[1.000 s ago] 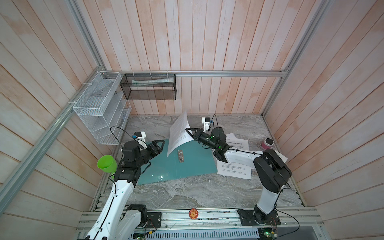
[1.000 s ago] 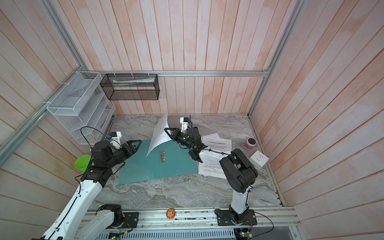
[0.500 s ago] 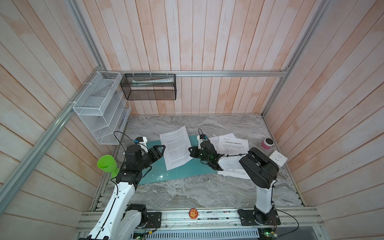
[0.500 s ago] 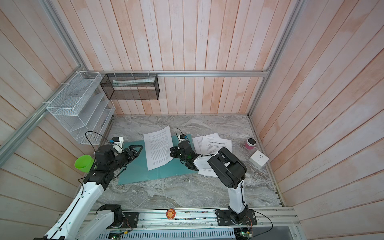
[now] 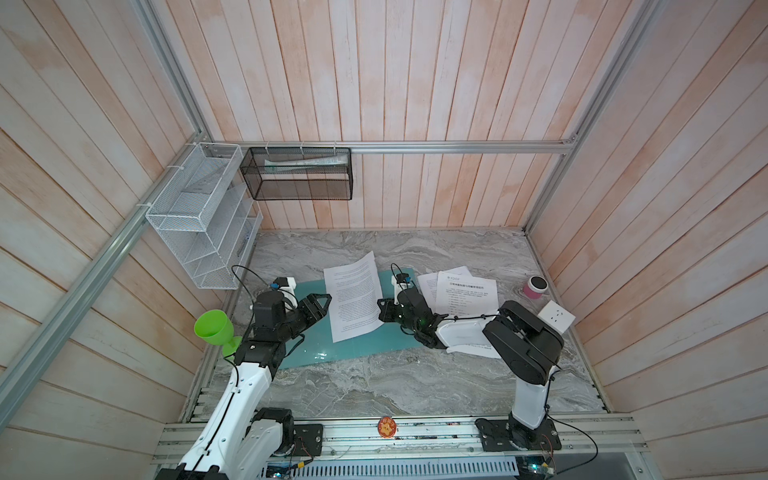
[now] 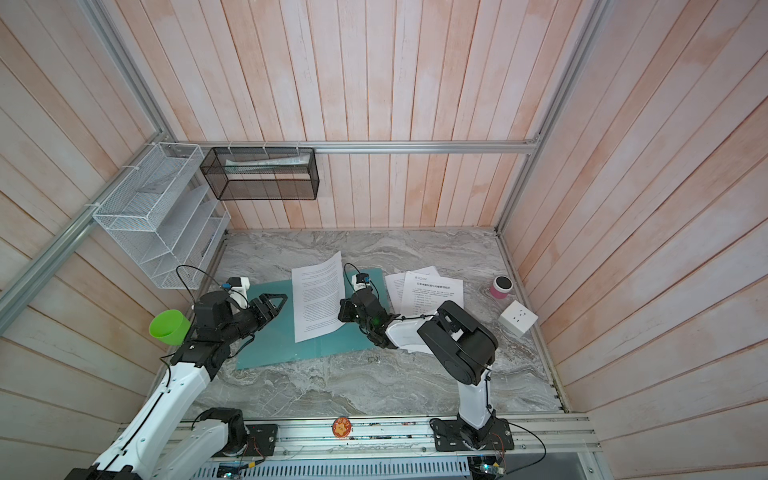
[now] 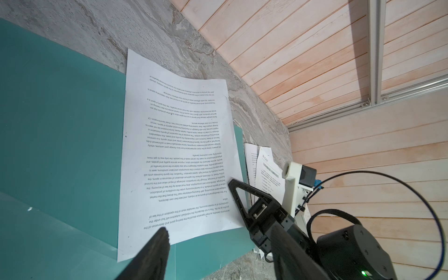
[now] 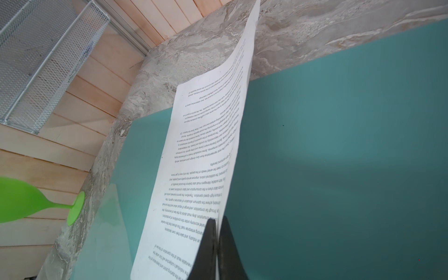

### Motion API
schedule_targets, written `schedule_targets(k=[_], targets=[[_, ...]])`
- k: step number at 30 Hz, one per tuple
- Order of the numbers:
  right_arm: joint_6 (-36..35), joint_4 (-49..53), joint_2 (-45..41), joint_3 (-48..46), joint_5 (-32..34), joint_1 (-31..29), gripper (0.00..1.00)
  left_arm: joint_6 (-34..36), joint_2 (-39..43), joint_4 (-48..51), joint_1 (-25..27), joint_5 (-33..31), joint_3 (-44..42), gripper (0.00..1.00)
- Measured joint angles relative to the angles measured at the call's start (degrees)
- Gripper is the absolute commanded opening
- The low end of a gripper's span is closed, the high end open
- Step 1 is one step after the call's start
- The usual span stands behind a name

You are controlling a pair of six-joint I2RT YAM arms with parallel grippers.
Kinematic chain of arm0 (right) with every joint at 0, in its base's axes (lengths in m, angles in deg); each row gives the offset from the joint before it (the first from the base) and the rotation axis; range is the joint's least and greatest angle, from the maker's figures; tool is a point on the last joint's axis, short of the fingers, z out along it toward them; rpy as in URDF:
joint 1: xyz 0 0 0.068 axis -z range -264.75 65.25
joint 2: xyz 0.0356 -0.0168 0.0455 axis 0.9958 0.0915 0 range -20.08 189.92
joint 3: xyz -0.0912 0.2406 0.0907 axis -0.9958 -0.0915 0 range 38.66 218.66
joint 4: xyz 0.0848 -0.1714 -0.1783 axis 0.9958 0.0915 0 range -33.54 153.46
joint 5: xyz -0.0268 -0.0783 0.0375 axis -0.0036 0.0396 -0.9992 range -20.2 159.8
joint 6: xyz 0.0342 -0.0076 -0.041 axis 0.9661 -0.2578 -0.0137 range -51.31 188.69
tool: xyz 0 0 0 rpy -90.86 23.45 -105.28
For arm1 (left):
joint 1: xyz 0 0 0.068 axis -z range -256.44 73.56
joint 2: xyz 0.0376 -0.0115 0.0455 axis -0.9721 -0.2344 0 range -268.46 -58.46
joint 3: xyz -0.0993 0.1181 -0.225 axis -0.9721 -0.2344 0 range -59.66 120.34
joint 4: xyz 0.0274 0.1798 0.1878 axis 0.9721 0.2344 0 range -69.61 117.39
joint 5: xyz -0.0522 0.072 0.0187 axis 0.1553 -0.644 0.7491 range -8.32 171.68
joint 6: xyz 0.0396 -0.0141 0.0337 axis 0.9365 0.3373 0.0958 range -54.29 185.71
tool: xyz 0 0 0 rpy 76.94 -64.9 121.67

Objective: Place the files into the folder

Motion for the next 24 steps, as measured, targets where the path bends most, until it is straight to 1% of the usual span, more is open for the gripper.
schedule_targets(k=[7, 12, 18, 24], targets=[[-1.5, -1.0, -1.7, -3.1, 2.3, -0.4, 0.00, 0.0, 0.0, 0.0, 0.0, 0.0, 0.0, 0.68], [-1.9, -1.4, -2.6, -3.2, 2.5, -0.5, 0.00, 0.0, -0.4, -0.3, 0.0, 0.0, -0.5, 0.67], [1.2, -1.4, -1.9, -2.1, 2.1, -1.0, 0.00, 0.0, -0.4, -0.6, 0.0, 0.0, -1.0, 0.67], [4.2, -1.4, -0.1, -0.8, 2.6, -2.6, 0.00, 0.0, 0.2, -0.6, 0.0, -0.1, -3.3, 0.67]])
